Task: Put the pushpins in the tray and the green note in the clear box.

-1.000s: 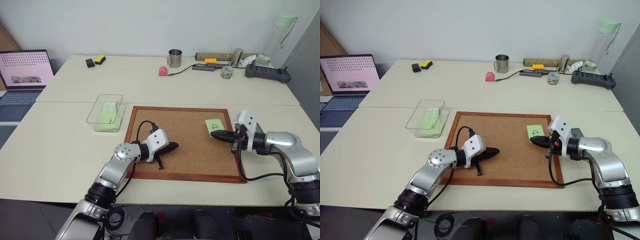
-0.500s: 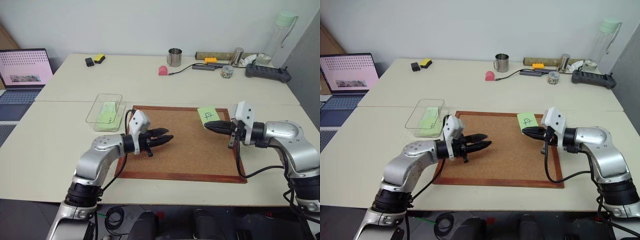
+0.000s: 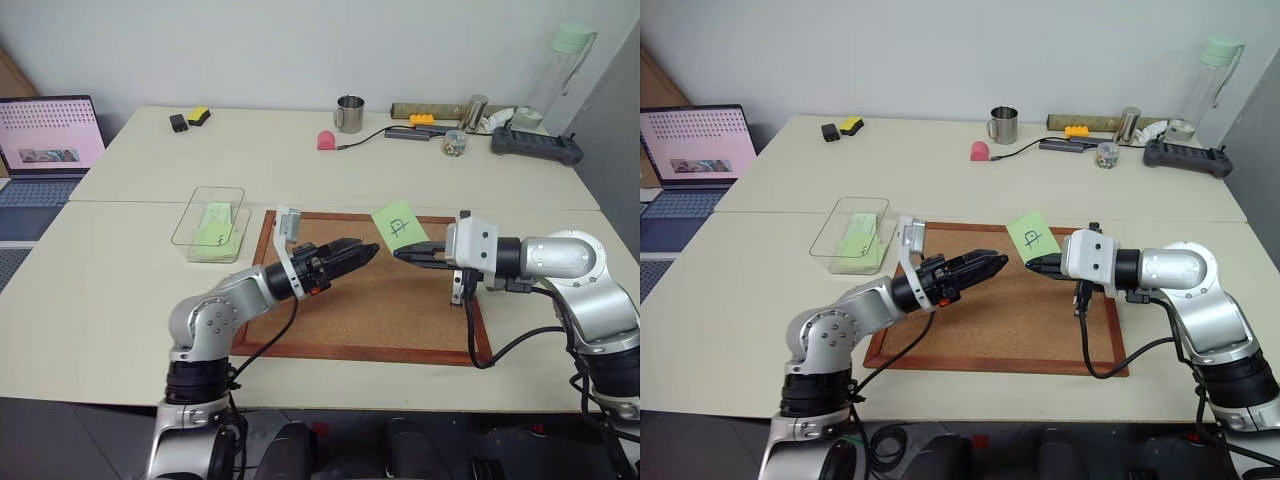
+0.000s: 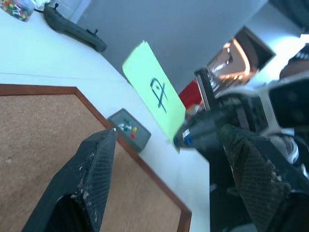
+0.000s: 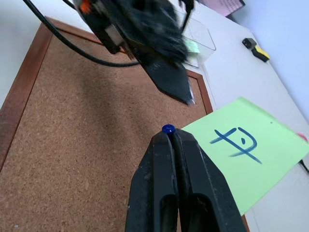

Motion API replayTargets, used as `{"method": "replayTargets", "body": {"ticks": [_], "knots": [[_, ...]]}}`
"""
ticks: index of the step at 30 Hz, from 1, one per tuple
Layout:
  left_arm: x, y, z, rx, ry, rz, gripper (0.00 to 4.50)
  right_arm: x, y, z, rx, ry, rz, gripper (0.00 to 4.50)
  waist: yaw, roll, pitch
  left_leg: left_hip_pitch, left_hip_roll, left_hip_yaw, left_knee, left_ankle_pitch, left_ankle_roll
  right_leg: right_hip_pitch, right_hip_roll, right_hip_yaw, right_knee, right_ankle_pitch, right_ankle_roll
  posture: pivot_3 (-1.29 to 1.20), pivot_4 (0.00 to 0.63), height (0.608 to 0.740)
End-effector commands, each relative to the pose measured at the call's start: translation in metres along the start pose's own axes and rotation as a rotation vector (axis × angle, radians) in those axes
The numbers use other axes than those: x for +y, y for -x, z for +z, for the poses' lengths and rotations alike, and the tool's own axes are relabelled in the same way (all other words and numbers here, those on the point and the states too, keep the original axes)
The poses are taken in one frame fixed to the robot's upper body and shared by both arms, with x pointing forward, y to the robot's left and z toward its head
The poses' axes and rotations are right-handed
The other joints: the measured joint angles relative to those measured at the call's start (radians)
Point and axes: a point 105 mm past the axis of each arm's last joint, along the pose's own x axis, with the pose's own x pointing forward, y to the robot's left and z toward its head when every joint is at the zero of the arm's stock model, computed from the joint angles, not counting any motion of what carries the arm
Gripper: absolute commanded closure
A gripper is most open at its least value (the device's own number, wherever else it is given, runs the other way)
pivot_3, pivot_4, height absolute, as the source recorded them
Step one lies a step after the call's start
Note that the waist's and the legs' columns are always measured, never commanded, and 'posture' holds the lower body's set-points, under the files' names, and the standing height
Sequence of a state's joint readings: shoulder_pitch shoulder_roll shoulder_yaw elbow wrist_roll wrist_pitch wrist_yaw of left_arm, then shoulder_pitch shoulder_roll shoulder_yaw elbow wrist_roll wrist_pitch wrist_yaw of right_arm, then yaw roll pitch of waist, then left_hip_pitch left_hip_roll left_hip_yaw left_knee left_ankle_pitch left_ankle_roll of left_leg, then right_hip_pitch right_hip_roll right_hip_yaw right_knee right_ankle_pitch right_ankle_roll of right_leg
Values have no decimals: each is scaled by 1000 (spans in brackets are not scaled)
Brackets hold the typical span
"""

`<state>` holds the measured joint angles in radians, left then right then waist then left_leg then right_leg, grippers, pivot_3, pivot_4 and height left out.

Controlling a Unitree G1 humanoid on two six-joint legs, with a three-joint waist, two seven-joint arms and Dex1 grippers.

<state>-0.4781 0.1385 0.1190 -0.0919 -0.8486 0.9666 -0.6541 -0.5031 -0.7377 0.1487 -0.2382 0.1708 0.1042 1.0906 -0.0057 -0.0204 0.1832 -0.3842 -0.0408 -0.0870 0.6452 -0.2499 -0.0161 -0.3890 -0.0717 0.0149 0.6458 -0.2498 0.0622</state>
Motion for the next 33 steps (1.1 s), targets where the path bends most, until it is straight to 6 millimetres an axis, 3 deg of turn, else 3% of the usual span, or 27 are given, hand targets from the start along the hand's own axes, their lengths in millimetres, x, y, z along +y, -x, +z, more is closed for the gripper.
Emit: {"method": "replayTargets", "body": {"ticks": [1,5,18,22,33], "knots": [[-2,-10,7,-34,-21,-12,865,-5,-2,15,-27,89,5,4500,0,0,0,0,0,0,0,0,0,0,0,0,0,0,0,0,150,740],[-1,-14,7,-52,-30,-11,1292,-6,-5,17,-35,94,9,4500,1,0,0,0,0,0,0,1,-2,0,0,0,0,0,0,0,150,740],[-2,-14,12,-102,-30,-31,3573,-4,-9,19,-50,95,22,4500,2,0,0,0,0,0,0,1,-2,0,0,0,0,0,0,0,150,740],[-2,-13,11,-99,-34,-33,4462,-3,-10,19,-51,98,26,4500,2,0,0,0,0,0,0,1,-2,0,0,0,0,0,0,0,150,740],[8,-12,10,-108,-90,37,4462,-5,-11,18,-62,121,13,4500,2,0,0,0,0,0,0,1,-2,0,0,0,-1,0,0,0,150,740]]}}
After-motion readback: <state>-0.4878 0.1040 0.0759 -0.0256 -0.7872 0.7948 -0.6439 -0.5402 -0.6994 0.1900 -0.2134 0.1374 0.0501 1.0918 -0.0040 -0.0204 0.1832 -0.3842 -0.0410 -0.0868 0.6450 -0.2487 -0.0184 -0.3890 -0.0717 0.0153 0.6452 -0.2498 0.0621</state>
